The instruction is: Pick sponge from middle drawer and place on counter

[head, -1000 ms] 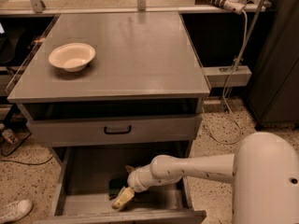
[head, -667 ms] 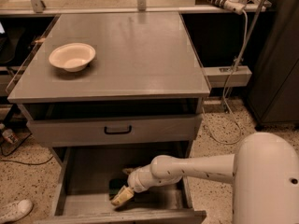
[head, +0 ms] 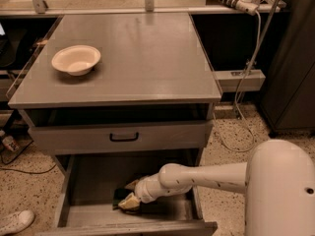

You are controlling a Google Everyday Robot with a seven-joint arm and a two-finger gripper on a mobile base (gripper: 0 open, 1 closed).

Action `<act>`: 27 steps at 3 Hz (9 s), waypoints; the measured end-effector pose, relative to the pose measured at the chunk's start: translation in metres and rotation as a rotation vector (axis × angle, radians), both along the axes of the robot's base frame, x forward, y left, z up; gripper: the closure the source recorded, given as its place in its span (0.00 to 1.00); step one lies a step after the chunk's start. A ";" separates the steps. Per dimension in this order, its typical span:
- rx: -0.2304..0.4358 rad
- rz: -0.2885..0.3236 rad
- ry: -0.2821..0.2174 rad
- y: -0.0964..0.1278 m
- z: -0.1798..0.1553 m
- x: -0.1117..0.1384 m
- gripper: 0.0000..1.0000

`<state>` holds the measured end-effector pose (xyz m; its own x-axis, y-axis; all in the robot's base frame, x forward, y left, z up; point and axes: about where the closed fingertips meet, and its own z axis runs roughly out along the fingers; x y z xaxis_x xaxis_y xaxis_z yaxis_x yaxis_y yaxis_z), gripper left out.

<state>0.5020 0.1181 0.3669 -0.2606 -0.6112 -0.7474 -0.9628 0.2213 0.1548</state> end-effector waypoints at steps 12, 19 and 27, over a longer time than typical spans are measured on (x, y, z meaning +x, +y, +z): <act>-0.254 -0.243 -0.038 -0.134 0.386 -0.014 1.00; -0.205 -0.242 -0.256 -0.116 0.534 0.042 1.00; -0.159 -0.110 -0.121 -0.046 0.479 0.191 0.87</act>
Offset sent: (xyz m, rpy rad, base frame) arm -0.0061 -0.0049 0.0217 0.0161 0.0687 -0.0646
